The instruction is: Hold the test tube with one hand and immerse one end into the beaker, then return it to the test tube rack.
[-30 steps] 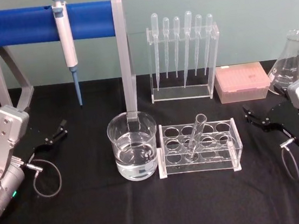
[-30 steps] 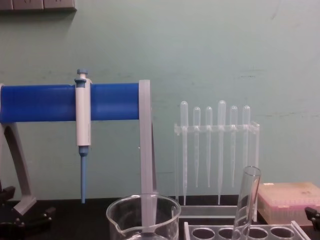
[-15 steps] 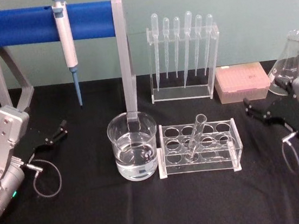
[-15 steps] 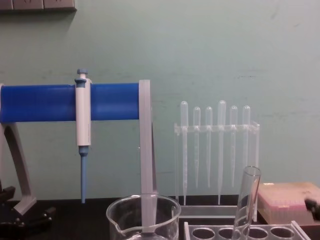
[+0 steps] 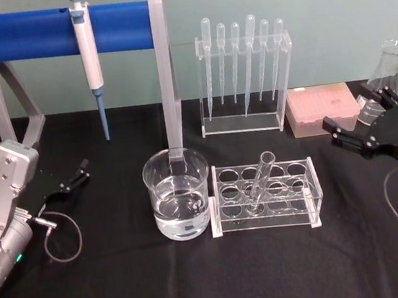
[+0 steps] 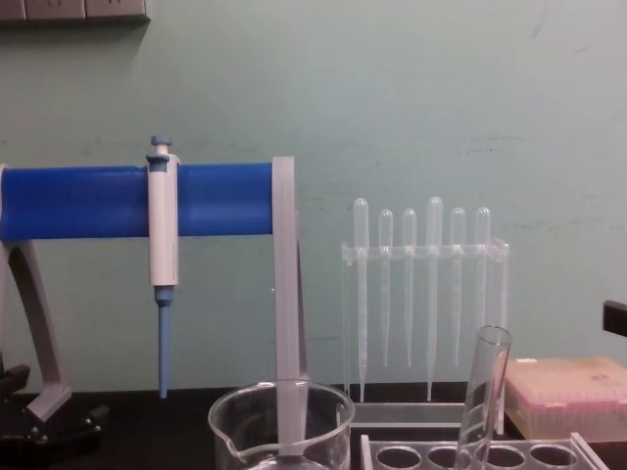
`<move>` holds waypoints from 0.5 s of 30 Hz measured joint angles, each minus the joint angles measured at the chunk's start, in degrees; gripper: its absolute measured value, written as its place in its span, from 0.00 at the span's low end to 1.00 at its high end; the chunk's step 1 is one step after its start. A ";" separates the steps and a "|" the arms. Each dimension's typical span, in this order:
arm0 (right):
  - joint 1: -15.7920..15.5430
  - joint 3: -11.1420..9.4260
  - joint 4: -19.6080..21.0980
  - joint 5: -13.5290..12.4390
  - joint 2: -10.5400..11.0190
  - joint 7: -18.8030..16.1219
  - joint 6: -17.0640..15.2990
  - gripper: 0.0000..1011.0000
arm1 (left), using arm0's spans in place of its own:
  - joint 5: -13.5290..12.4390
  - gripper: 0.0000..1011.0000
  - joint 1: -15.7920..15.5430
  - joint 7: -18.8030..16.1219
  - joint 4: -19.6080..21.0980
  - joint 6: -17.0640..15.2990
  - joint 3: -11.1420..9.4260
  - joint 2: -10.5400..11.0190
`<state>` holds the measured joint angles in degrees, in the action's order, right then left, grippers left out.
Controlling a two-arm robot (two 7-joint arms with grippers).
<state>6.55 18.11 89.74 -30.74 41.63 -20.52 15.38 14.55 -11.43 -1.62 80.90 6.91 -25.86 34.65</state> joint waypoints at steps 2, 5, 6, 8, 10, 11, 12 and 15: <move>-0.80 -0.31 0.56 -1.60 1.15 -3.08 0.61 0.99 | 0.00 0.99 0.00 0.00 0.00 0.00 0.00 0.00; -2.95 -0.77 1.69 -4.98 3.76 -10.72 2.45 0.99 | 0.00 0.99 0.00 0.00 0.00 0.00 0.00 0.00; -3.27 -0.80 1.86 -5.51 4.12 -12.05 2.76 0.99 | 0.00 0.99 0.00 0.00 0.00 0.00 0.00 0.00; -3.90 -0.81 2.08 -6.35 4.75 -14.44 3.37 0.99 | 0.00 0.99 0.00 0.00 0.00 0.00 0.00 0.00; -4.31 -0.54 2.16 -6.82 5.30 -17.54 4.28 0.99 | 0.00 0.99 0.00 0.00 0.00 0.00 0.00 0.00; -4.30 -0.36 2.14 -6.82 5.38 -18.49 4.53 0.99 | 0.00 0.99 0.00 0.00 0.00 0.00 0.00 0.00; -4.05 0.18 1.96 -6.61 5.40 -20.13 4.73 0.99 | 0.00 0.99 0.00 0.00 0.00 0.00 0.00 0.00; -2.97 1.24 1.52 -5.59 4.99 -21.52 4.43 0.99 | 0.00 0.99 0.00 0.00 0.00 0.00 0.00 0.00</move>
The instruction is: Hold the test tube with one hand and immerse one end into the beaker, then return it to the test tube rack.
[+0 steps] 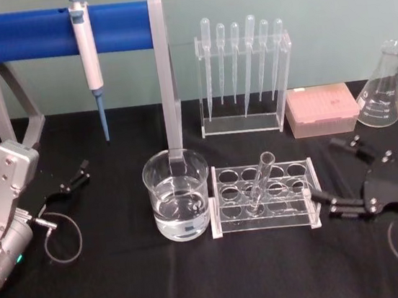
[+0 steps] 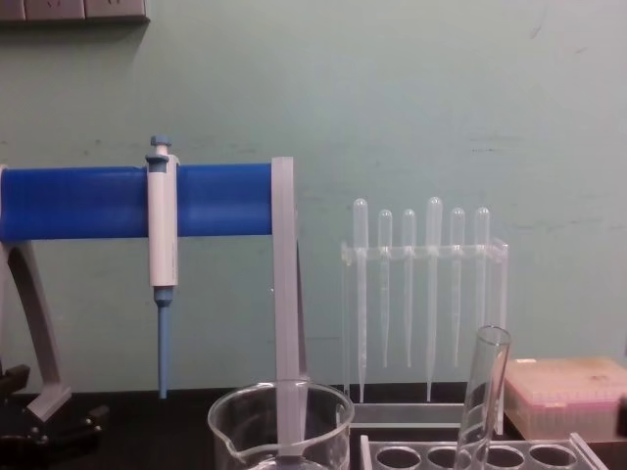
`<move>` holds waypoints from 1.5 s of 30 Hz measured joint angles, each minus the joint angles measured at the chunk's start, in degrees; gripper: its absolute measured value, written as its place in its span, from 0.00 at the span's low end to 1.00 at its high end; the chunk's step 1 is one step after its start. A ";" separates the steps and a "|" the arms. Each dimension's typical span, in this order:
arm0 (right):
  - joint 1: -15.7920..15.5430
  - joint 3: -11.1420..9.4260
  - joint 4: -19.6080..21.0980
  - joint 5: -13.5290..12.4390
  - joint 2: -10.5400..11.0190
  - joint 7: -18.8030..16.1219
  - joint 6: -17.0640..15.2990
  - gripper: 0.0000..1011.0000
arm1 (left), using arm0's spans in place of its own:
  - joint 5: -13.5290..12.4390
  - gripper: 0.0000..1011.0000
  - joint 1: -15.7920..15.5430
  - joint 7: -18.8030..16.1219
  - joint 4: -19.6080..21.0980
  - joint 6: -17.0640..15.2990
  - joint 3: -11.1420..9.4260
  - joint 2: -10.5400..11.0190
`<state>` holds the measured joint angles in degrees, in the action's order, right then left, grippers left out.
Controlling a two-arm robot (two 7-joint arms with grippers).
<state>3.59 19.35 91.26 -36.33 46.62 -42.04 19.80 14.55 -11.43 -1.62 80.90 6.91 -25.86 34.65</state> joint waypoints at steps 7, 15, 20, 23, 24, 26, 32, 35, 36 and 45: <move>4.95 3.10 -2.18 4.08 -3.46 -1.35 -3.82 0.99 | 0.00 0.99 0.00 0.00 0.00 0.00 0.00 0.00; 9.66 5.47 -4.34 6.53 -7.01 -2.24 -8.00 0.99 | 0.00 0.99 0.00 0.00 0.00 0.00 0.00 -0.01; 11.69 6.62 -5.49 6.50 -8.56 -2.95 -10.10 0.99 | 0.00 0.99 0.00 0.00 0.00 0.00 0.00 0.00; 12.70 7.27 -6.19 6.42 -9.41 -3.08 -10.98 0.99 | 0.00 0.99 0.00 0.00 0.00 0.00 0.00 0.00; 13.13 7.59 -6.48 6.43 -9.81 -3.08 -11.31 0.99 | 0.00 0.99 0.00 0.00 0.00 0.00 0.00 0.00; 13.76 8.03 -6.91 6.67 -10.41 -3.00 -11.57 0.99 | 0.00 0.99 0.00 0.00 0.00 0.00 0.00 0.00; 14.36 8.56 -7.41 7.82 -11.05 -1.83 -11.61 0.99 | 0.00 0.99 0.00 0.00 0.00 0.00 0.00 0.00; 14.27 8.50 -7.37 7.73 -10.96 -1.86 -11.61 0.99 | 0.00 0.99 0.00 0.00 0.00 0.00 0.00 0.00; 14.23 8.46 -7.34 7.67 -10.92 -1.87 -11.61 0.99 | 0.00 0.99 0.00 0.00 0.00 0.00 0.00 0.00; 14.08 8.32 -7.19 7.42 -10.77 -2.00 -11.56 0.86 | 0.00 0.99 0.00 0.00 0.00 0.00 0.00 0.00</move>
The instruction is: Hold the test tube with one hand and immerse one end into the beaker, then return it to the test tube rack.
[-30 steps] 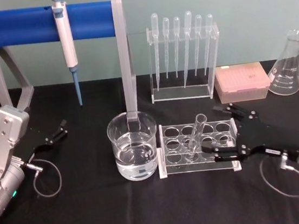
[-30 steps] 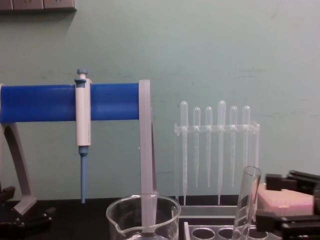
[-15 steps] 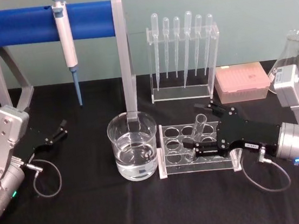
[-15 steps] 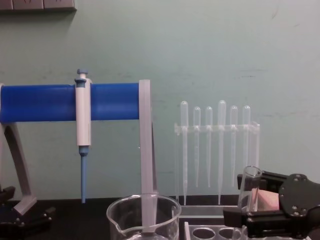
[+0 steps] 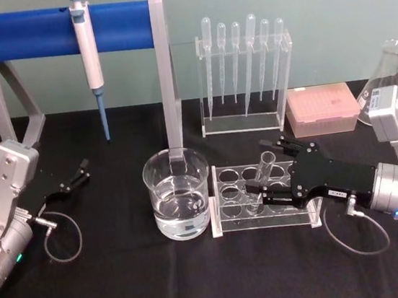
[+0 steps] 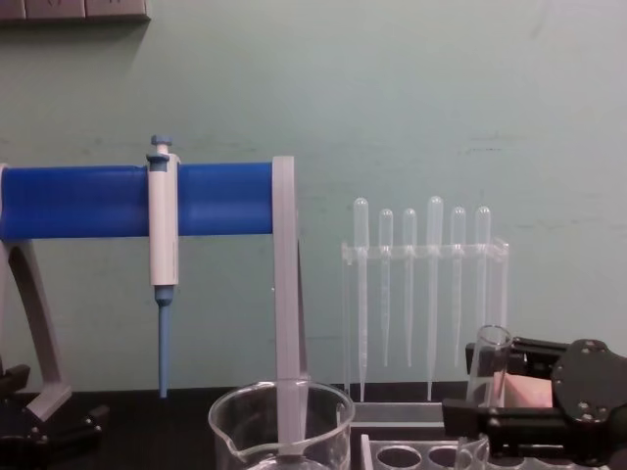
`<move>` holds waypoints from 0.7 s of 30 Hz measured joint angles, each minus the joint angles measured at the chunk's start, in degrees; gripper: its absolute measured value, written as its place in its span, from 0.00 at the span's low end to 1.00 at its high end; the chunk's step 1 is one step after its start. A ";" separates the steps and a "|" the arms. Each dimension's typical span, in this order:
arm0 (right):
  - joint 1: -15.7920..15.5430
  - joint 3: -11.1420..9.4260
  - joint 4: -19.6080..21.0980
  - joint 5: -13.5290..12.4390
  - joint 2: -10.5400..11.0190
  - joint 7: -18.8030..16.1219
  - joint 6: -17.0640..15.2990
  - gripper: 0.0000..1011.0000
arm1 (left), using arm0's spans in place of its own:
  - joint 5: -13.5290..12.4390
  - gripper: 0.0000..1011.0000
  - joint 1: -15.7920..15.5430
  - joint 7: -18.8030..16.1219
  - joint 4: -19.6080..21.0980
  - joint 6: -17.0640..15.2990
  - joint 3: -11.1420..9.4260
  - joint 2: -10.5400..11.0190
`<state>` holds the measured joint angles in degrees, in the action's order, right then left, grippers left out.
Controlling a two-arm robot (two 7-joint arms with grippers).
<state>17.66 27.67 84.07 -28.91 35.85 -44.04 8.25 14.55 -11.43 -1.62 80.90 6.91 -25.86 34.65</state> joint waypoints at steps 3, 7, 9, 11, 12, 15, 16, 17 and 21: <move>-0.04 -0.03 0.03 -0.05 0.03 -0.03 0.02 0.78 | 0.00 0.99 0.00 0.00 0.00 0.00 0.00 0.00; -0.05 -0.05 0.05 -0.09 0.05 -0.06 0.05 0.65 | 0.00 0.99 0.00 0.00 0.00 0.00 0.00 0.00; -0.06 -0.06 0.07 -0.11 0.05 -0.07 0.06 0.59 | 0.00 0.99 0.00 0.00 0.00 0.00 0.00 0.00; -0.08 -0.07 0.08 -0.12 0.07 -0.08 0.07 0.50 | 0.00 0.99 0.00 0.00 0.00 0.00 0.00 0.00; -0.08 -0.08 0.09 -0.13 0.07 -0.09 0.08 0.48 | 0.00 0.99 0.00 0.00 0.00 0.00 0.00 0.00; -0.10 -0.10 0.11 -0.15 0.08 -0.10 0.08 0.39 | 0.00 0.99 0.00 0.00 0.00 0.00 0.00 0.00; -0.10 -0.10 0.11 -0.16 0.09 -0.10 0.08 0.36 | 0.00 0.99 0.00 0.00 0.00 0.00 0.00 0.00; -0.10 -0.11 0.12 -0.17 0.09 -0.11 0.08 0.30 | 0.00 0.99 0.00 0.00 0.00 0.00 0.00 0.00; -0.36 -0.26 0.42 0.07 0.15 0.37 0.32 0.22 | 0.00 0.99 0.00 0.00 0.00 0.00 0.00 0.00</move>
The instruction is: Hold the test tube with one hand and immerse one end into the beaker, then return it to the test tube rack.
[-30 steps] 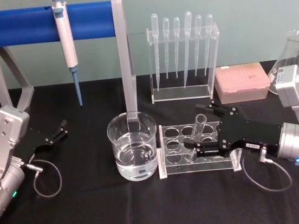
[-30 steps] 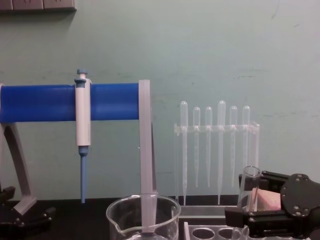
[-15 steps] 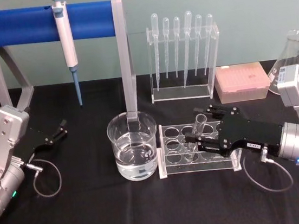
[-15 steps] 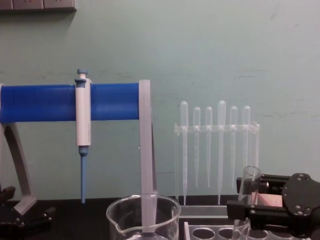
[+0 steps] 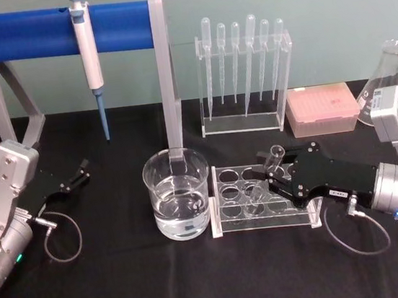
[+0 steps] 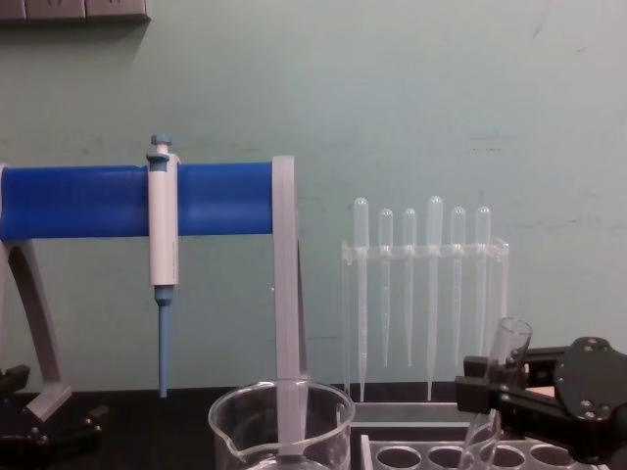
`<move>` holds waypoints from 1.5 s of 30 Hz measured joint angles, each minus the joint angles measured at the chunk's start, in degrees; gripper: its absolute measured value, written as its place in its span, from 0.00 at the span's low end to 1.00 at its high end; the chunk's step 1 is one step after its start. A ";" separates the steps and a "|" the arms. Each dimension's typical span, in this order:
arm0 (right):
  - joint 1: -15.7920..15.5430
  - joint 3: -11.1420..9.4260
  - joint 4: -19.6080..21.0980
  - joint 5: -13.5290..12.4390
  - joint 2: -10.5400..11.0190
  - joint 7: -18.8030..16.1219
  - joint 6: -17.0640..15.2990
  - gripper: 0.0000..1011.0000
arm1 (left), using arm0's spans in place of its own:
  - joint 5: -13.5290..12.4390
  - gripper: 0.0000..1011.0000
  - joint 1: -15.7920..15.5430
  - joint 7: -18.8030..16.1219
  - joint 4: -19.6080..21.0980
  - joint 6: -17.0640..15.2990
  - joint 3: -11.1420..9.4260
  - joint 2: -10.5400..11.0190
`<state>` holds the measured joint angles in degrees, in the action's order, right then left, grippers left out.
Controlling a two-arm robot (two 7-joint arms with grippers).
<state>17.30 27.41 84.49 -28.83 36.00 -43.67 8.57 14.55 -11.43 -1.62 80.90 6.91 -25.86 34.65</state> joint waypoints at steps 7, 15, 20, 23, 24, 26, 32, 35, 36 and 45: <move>-0.39 -0.61 1.29 1.21 0.28 1.81 0.27 0.22 | 0.00 0.99 0.00 0.00 0.00 0.00 0.00 0.00; -0.12 -1.58 4.20 1.36 1.46 2.45 -1.84 0.22 | 0.00 0.99 0.00 0.00 0.00 0.00 0.00 0.00; 0.58 -2.02 5.93 -0.40 2.21 2.27 -5.13 0.22 | 0.00 0.99 0.00 0.00 0.00 0.00 0.00 0.00; 1.09 -2.05 7.26 -1.83 2.96 1.98 -7.90 0.22 | 0.00 0.99 0.00 0.00 0.00 0.00 0.00 0.00; 1.22 -2.03 7.63 -2.14 3.18 1.94 -8.60 0.22 | 0.00 0.99 0.00 0.00 0.00 0.00 0.00 0.00; 1.42 -1.98 8.35 -2.62 3.59 1.95 -9.70 0.22 | 0.00 0.99 0.00 0.00 0.00 0.00 0.00 0.00; 2.35 -1.70 10.98 -4.26 5.34 2.63 -13.37 0.22 | 0.00 0.99 0.00 0.00 0.00 0.00 0.00 0.00; 3.05 -1.68 12.13 -4.83 6.14 3.09 -14.82 0.22 | 0.00 0.99 0.00 0.00 0.00 0.00 0.00 0.00; 3.19 -1.67 12.31 -4.93 6.28 3.15 -15.07 0.22 | 0.00 0.99 0.00 0.00 0.00 0.00 0.00 0.00; 6.02 -1.61 13.52 -6.83 7.51 3.99 -17.91 0.22 | 0.00 0.99 0.00 0.00 0.00 0.00 0.00 0.00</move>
<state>23.32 25.79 98.01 -35.66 43.52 -39.68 -9.34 14.55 -11.43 -1.62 80.90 6.91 -25.86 34.64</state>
